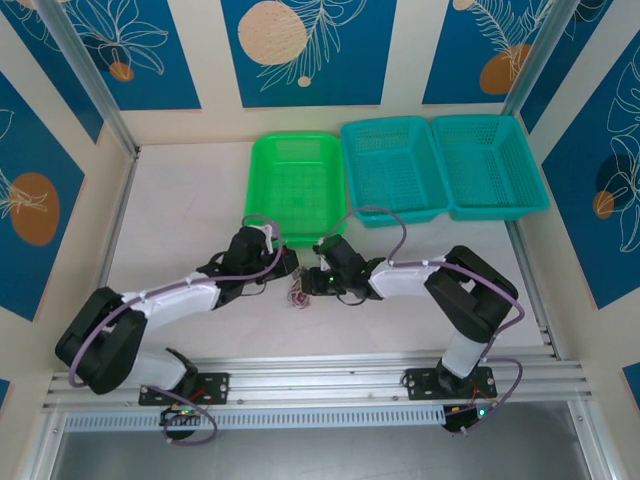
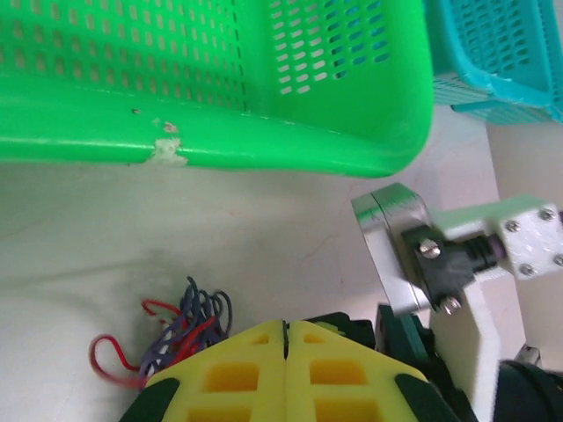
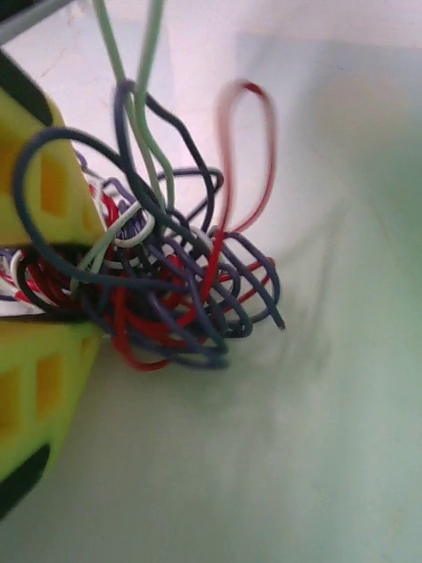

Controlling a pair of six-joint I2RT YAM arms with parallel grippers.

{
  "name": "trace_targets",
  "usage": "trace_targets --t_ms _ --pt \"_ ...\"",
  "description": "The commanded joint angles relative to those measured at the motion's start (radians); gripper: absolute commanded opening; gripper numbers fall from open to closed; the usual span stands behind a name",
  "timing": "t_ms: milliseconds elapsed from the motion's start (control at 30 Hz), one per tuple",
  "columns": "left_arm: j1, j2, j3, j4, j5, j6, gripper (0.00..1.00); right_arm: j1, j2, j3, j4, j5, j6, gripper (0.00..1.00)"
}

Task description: Untangle the cables

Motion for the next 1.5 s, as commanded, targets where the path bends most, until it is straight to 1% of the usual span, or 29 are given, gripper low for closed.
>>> trace_targets --t_ms 0,33,67,167,300,333,400,467,567,600,633,700,733,800,833,867,933,967,1000,1033,1100,1200,1267,1333,1433,1467 --pt "0.023 -0.132 0.004 -0.034 -0.026 0.004 0.00 -0.013 -0.009 -0.014 -0.104 0.090 0.040 0.10" --pt "0.042 -0.176 0.011 -0.073 -0.040 0.017 0.00 -0.019 -0.020 -0.024 -0.131 0.104 0.047 0.04" --pt "0.058 -0.216 0.016 -0.107 -0.052 0.027 0.00 -0.025 -0.033 -0.036 -0.148 0.116 0.054 0.00" --pt "0.140 -0.336 0.033 -0.214 -0.059 0.056 0.00 -0.055 -0.085 -0.086 -0.213 0.142 0.079 0.00" --pt "0.295 -0.459 0.027 -0.329 -0.042 0.075 0.00 -0.108 -0.184 -0.173 -0.289 0.168 0.117 0.00" --pt "0.323 -0.478 0.020 -0.349 -0.041 0.082 0.00 -0.123 -0.217 -0.193 -0.309 0.177 0.130 0.00" --pt "0.349 -0.492 0.007 -0.370 -0.035 0.088 0.00 -0.152 -0.276 -0.233 -0.342 0.191 0.163 0.00" --pt "0.353 -0.485 -0.009 -0.361 -0.022 0.087 0.00 -0.182 -0.338 -0.275 -0.360 0.196 0.199 0.00" --pt "0.350 -0.448 -0.041 -0.296 0.037 0.075 0.00 -0.189 -0.420 -0.302 -0.370 0.200 0.201 0.00" --pt "0.346 -0.433 -0.048 -0.269 0.058 0.078 0.00 -0.173 -0.436 -0.295 -0.381 0.211 0.179 0.03" --pt "0.337 -0.418 -0.054 -0.244 0.076 0.083 0.00 -0.154 -0.442 -0.275 -0.400 0.222 0.152 0.10" --pt "0.307 -0.393 -0.056 -0.203 0.104 0.105 0.00 -0.109 -0.436 -0.215 -0.450 0.234 0.087 0.30" --pt "0.283 -0.379 -0.050 -0.200 0.107 0.123 0.00 -0.083 -0.432 -0.178 -0.496 0.261 0.068 0.38" --pt "0.235 -0.358 -0.038 -0.209 0.093 0.162 0.00 -0.024 -0.444 -0.125 -0.541 0.345 0.038 0.40" --pt "0.211 -0.348 -0.033 -0.218 0.076 0.179 0.00 0.019 -0.466 -0.116 -0.528 0.421 0.014 0.41" --pt "0.194 -0.341 -0.033 -0.219 0.064 0.189 0.00 0.062 -0.485 -0.119 -0.495 0.487 -0.021 0.44" --pt "0.167 -0.327 -0.034 -0.212 0.047 0.202 0.00 0.129 -0.511 -0.124 -0.377 0.575 -0.178 0.52" --pt "0.160 -0.322 -0.035 -0.208 0.041 0.203 0.00 0.143 -0.510 -0.120 -0.327 0.575 -0.259 0.54" --pt "0.155 -0.319 -0.036 -0.205 0.034 0.204 0.00 0.149 -0.500 -0.112 -0.263 0.527 -0.362 0.56" --pt "0.153 -0.316 -0.037 -0.203 0.026 0.203 0.00 0.149 -0.481 -0.098 -0.214 0.454 -0.448 0.56" --pt "0.152 -0.318 -0.035 -0.207 0.017 0.203 0.00 0.154 -0.410 -0.059 -0.165 0.352 -0.576 0.57" --pt "0.154 -0.351 -0.036 -0.228 -0.023 0.202 0.00 0.167 -0.262 0.022 -0.111 0.334 -0.646 0.57" --pt "0.153 -0.383 -0.039 -0.254 -0.061 0.196 0.00 0.169 -0.155 0.077 -0.095 0.367 -0.624 0.57" --pt "0.153 -0.429 -0.039 -0.295 -0.102 0.193 0.00 0.170 -0.056 0.154 -0.152 0.412 -0.549 0.58" --pt "0.154 -0.499 -0.042 -0.352 -0.155 0.204 0.00 0.180 0.044 0.196 -0.186 0.436 -0.448 0.59" --pt "0.154 -0.518 -0.043 -0.368 -0.171 0.210 0.00 0.183 0.066 0.200 -0.206 0.465 -0.413 0.58"
